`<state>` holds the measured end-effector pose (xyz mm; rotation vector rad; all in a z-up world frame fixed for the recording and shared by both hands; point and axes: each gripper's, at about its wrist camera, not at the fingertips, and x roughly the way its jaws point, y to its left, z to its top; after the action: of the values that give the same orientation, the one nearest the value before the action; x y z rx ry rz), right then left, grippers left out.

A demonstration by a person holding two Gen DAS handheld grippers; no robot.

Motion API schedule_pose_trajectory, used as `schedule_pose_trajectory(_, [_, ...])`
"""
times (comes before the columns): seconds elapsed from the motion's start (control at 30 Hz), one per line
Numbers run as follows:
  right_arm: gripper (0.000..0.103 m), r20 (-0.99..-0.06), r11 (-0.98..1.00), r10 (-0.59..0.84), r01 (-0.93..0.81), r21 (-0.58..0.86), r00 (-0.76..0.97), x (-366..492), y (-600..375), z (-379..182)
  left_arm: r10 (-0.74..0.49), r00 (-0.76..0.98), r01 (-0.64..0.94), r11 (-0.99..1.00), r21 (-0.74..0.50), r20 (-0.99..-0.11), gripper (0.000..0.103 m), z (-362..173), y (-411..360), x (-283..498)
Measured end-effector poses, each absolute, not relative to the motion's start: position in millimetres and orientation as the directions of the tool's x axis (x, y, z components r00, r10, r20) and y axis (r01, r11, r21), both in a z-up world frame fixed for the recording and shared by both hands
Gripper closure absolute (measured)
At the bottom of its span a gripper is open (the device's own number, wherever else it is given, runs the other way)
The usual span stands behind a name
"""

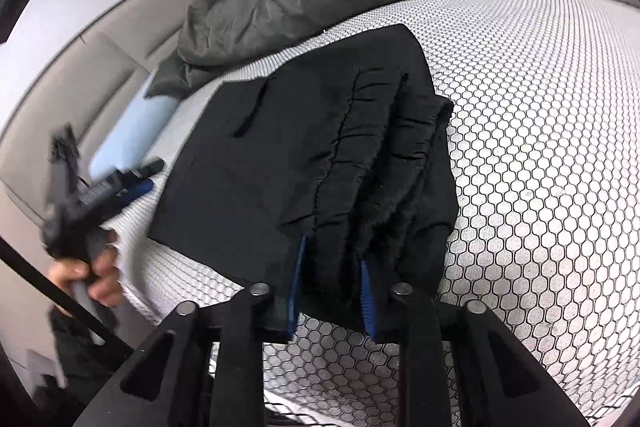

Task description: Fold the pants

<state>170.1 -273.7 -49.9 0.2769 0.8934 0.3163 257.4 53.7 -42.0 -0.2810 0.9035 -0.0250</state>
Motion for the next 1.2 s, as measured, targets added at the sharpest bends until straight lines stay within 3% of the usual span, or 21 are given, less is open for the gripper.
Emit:
schedule_pose_trajectory(0.03, [0.043,-0.708,0.937,0.337,-0.145,0.319,0.621,167.2,-273.7,-40.4,-0.136,0.613,-0.087,0.967,-0.238,-0.778,0.023,-43.6,51.1,258.4])
schedule_pose_trajectory(0.1, [0.031,-0.685,0.958,0.276,-0.139,0.249,0.674,163.9,-274.6,-23.4,-0.118,0.608,-0.073,0.976,-0.204,-0.785,0.023,-46.3,46.0,259.8])
schedule_pose_trajectory(0.23, [0.031,-0.656,0.970,0.243,-0.174,0.170,0.715,175.9,-262.5,4.5,-0.084,0.595,-0.073,0.985,-0.158,-0.799,0.019,-54.8,40.9,265.1])
schedule_pose_trajectory(0.37, [0.031,-0.649,0.925,0.359,-0.346,0.155,0.671,188.0,-218.3,2.8,-0.073,0.593,-0.080,0.986,-0.149,-0.802,0.011,-59.9,42.0,267.4])
schedule_pose_trajectory(0.43, [0.035,-0.682,0.887,0.411,-0.437,0.147,0.604,191.8,-198.5,-17.1,-0.054,0.592,-0.073,0.990,-0.121,-0.804,0.007,-63.3,42.8,268.6])
schedule_pose_trajectory(0.47, [0.039,-0.724,0.893,0.369,-0.437,0.104,0.583,195.1,-191.7,-30.2,-0.040,0.589,-0.069,0.993,-0.100,-0.807,0.007,-65.7,43.2,269.7])
schedule_pose_trajectory(0.53, [0.061,-0.766,0.909,0.277,-0.417,0.012,0.580,200.5,-193.7,-52.9,-0.018,0.584,-0.088,0.993,-0.085,-0.811,0.004,-68.9,49.4,268.7])
schedule_pose_trajectory(0.6, [0.067,-0.768,0.915,0.296,-0.399,0.058,0.567,201.5,-210.0,-55.0,-0.004,0.583,-0.111,0.990,-0.085,-0.813,0.004,-68.7,55.0,267.7])
schedule_pose_trajectory(0.77, [0.067,-0.714,0.925,0.299,-0.375,0.055,0.633,185.0,-222.7,-33.0,0.042,0.630,-0.144,0.987,-0.064,-0.775,0.012,-44.9,52.6,246.5])
schedule_pose_trajectory(0.87, [0.067,-0.664,0.920,0.330,-0.387,0.066,0.671,179.3,-205.9,-22.7,-0.058,0.692,-0.010,0.996,-0.090,-0.720,0.012,-27.4,22.8,230.1])
schedule_pose_trajectory(1.0, [0.067,-0.635,0.902,0.364,-0.429,0.057,0.681,186.4,-159.9,-23.5,-0.040,0.654,0.084,0.996,0.020,-0.755,0.014,-44.9,-15.3,236.4])
schedule_pose_trajectory(1.2, [0.070,-0.725,0.937,0.274,-0.345,0.054,0.632,207.4,-169.0,-59.1,-0.197,0.555,0.061,0.979,-0.196,-0.808,0.015,-72.4,14.9,253.6])
